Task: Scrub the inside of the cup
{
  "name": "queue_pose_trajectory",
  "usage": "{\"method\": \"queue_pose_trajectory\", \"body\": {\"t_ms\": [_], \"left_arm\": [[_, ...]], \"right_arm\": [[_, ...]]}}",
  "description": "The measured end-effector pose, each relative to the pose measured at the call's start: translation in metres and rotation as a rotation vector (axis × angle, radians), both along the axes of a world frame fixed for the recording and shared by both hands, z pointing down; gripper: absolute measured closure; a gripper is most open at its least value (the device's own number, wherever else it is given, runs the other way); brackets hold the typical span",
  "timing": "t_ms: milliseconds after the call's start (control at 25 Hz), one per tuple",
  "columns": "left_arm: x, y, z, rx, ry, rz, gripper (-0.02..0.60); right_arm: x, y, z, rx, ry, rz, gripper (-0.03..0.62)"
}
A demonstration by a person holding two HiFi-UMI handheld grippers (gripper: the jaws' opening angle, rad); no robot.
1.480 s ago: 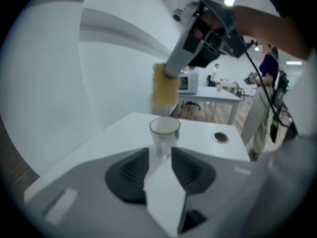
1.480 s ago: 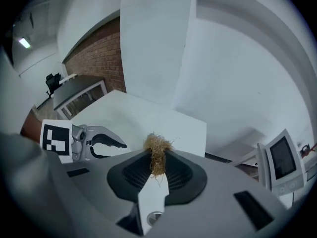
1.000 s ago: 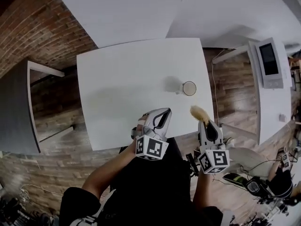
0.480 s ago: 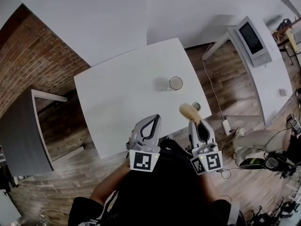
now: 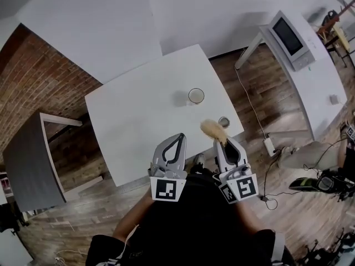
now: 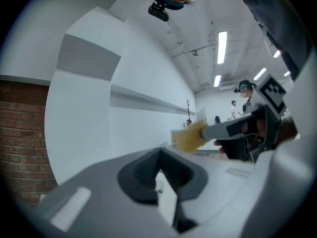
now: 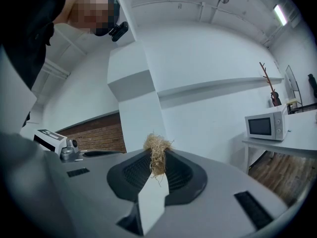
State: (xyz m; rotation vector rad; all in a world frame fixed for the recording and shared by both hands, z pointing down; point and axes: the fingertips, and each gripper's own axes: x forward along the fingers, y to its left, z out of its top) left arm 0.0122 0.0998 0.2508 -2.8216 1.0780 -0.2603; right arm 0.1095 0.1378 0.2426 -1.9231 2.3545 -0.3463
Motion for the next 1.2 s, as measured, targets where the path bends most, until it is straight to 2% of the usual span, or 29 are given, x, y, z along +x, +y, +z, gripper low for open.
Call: {"method": "queue_pose_trajectory", "body": {"t_ms": [720, 1200], "left_arm": [[0.017, 0.002, 0.0, 0.024, -0.024, -0.016, 0.578], [0.028, -0.006, 0.001, 0.018, -0.02, -0.019, 0.577]], "right_arm": [[0.009, -0.003, 0.004, -0.011, 0.015, -0.06, 0.539], [0.017, -0.011, 0.004, -0.014, 0.024, -0.067, 0.539]]}}
